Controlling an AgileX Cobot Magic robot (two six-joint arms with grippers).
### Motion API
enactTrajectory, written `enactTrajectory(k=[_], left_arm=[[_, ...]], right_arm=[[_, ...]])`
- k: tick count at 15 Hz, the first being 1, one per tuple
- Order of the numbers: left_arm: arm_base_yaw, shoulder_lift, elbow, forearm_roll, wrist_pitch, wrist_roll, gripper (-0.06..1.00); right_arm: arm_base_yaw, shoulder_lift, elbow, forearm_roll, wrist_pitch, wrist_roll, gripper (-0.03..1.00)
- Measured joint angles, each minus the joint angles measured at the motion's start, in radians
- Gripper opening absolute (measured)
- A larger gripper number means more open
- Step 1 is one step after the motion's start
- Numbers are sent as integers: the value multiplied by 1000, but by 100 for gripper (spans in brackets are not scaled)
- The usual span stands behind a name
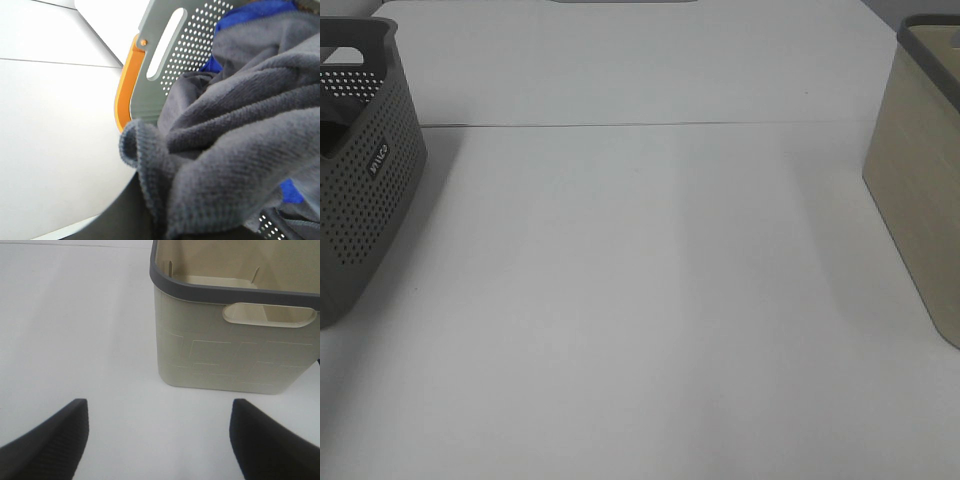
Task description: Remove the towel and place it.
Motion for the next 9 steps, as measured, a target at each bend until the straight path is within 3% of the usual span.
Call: enactTrajectory(k=[2, 7, 9], left_arm=[[0, 0, 0, -4, -1, -20, 2], [0, -98, 0, -8, -64, -238, 2], [-10, -140, 0, -26, -71, -275, 2]], right_arm=[[0, 0, 0, 0, 0, 0, 75], [0, 7, -17, 0, -35, -30, 75], [0, 50, -24, 3, -56, -30, 75]])
